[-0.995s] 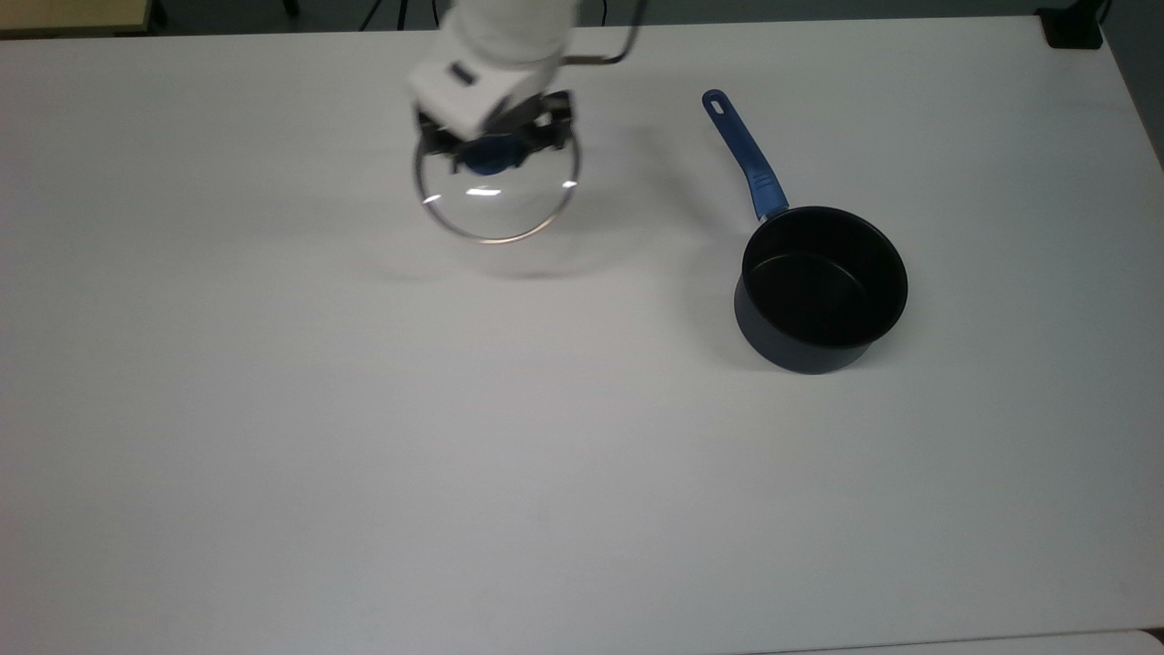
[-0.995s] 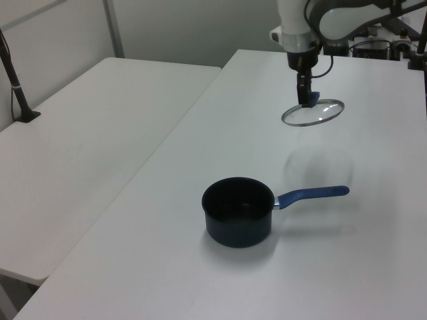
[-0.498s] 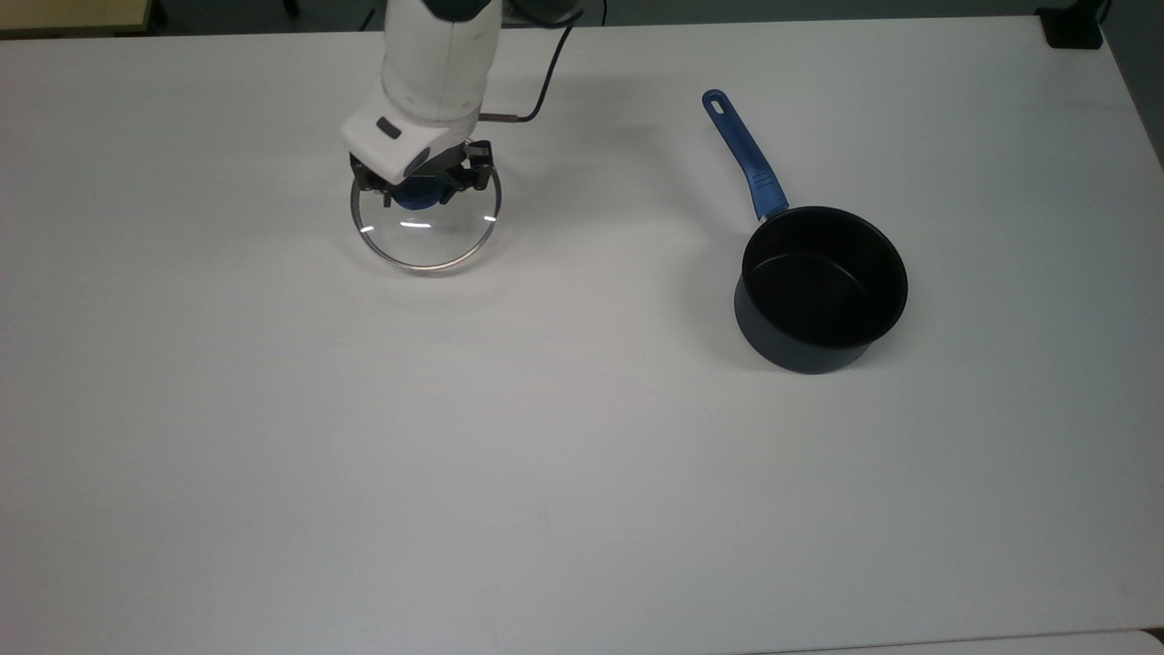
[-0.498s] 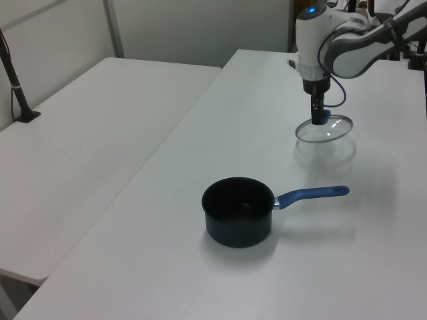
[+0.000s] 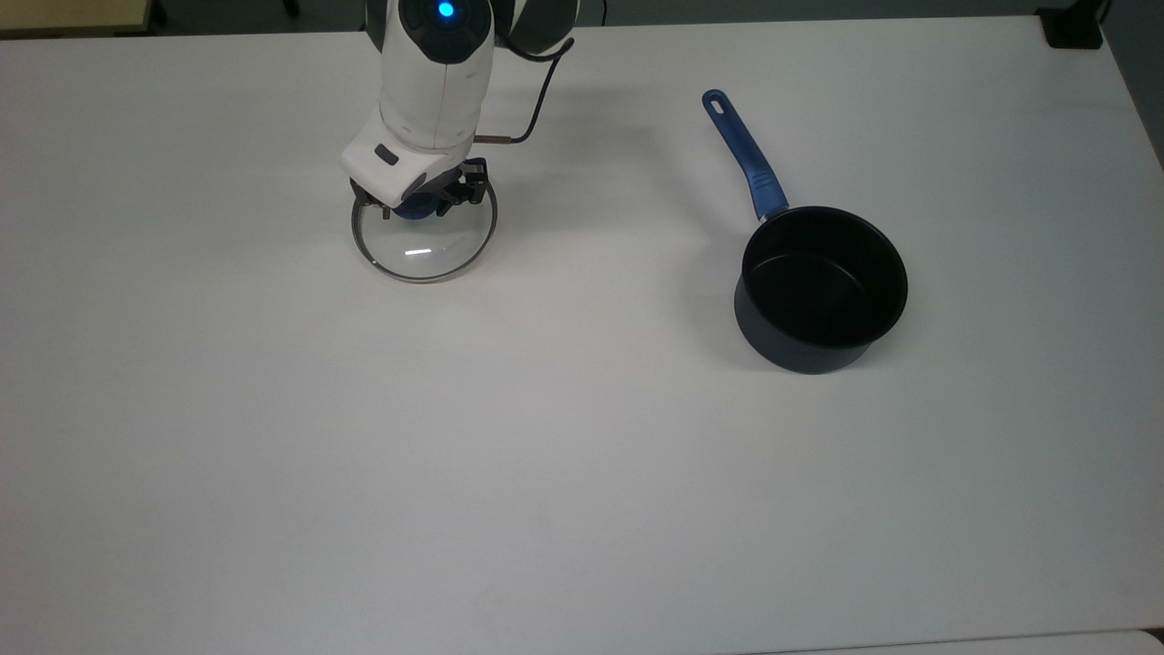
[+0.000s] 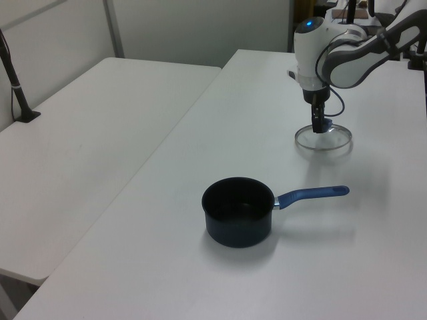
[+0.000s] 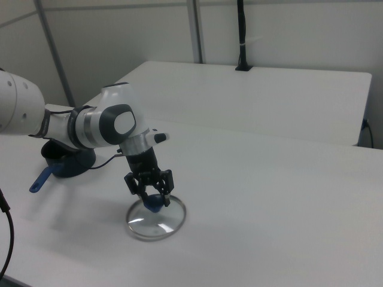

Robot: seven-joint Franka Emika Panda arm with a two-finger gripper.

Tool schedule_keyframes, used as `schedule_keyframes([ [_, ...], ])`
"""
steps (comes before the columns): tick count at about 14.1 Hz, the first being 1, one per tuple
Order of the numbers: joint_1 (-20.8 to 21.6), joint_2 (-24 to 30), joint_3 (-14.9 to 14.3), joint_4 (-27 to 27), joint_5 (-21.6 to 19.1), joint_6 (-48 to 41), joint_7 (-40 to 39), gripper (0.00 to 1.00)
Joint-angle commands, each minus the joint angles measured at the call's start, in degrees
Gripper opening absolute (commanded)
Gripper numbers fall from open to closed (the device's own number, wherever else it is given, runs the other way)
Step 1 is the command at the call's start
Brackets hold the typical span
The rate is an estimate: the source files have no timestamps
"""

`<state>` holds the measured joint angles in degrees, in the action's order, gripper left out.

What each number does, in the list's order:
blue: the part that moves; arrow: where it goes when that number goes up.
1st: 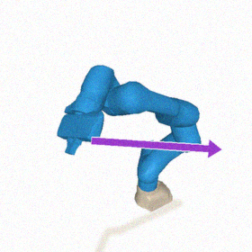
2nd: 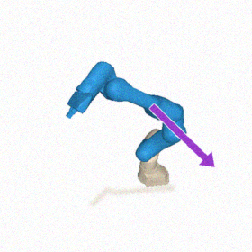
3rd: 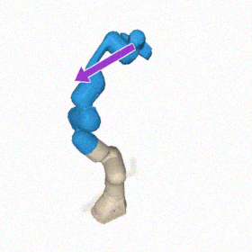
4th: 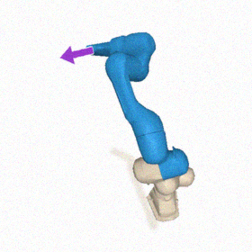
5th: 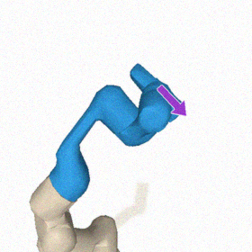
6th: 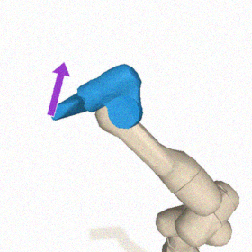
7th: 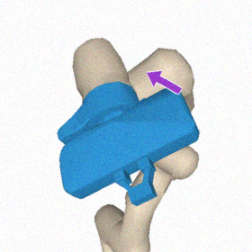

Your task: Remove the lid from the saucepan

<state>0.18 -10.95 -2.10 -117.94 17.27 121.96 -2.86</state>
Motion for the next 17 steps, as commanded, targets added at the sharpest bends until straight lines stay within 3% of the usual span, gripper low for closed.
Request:
schedule_keyframes([
  [1,-1.06,0.84,0.87,0.42,0.57,-0.05,5.29,1.0],
  [3,-0.97,1.54,0.87,1.83,0.49,-0.93,10.14,1.0],
  [5,-1.14,3.73,0.87,6.56,0.22,-3.03,13.23,1.0],
  [8,-1.94,5.57,0.87,18.07,-4.51,-13.65,12.45,1.0],
  [13,-0.62,11.64,0.52,18.98,-8.21,-15.25,12.62,1.0],
  [17,1.4,12.62,-0.27,19.06,-9.79,-17.98,12.45,1.0],
])
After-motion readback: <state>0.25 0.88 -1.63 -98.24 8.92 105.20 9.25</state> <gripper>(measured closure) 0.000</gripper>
